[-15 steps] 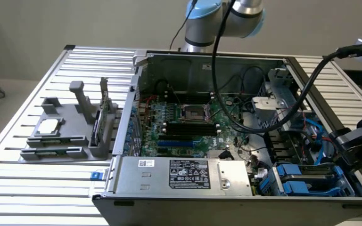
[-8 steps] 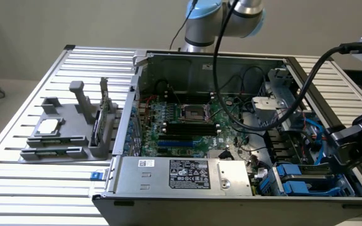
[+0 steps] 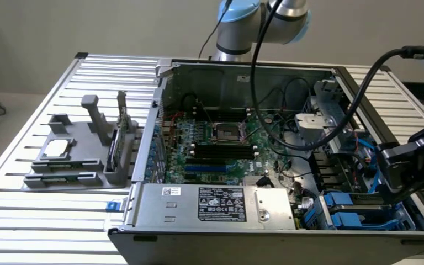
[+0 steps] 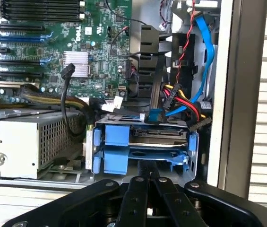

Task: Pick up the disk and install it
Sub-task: 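Insert the first disk wire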

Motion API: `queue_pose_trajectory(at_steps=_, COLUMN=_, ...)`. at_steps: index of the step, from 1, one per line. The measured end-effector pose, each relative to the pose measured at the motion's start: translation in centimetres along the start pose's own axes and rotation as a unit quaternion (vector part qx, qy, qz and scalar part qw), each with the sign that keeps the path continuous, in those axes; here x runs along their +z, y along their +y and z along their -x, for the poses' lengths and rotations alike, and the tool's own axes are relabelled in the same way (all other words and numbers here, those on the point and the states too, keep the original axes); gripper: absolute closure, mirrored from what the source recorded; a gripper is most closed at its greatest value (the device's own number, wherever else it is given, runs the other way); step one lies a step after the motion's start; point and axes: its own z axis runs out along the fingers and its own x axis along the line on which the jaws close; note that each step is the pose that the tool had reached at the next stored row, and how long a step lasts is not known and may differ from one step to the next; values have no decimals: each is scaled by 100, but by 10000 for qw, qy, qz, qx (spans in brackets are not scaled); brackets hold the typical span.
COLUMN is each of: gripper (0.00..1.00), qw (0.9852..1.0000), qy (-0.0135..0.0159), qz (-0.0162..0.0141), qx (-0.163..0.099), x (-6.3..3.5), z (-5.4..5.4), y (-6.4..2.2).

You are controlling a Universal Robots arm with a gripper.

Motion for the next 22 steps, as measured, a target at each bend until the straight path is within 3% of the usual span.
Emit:
queue_pose_trajectory(at_steps=6, gripper=89, qw=9990, qy=26, qz=16, qx=457, x=2, z=1, y=0)
queue_pose_trajectory(at_steps=11, gripper=89, qw=9960, qy=23, qz=32, qx=898, x=5, z=2, y=0)
queue_pose_trajectory(at_steps=17, gripper=89, qw=9895, qy=16, qz=52, qx=1442, x=11, z=1, y=0)
queue_pose_trajectory(at_steps=22, gripper=89, qw=9819, qy=11, qz=68, qx=1893, x=16, z=1, y=0)
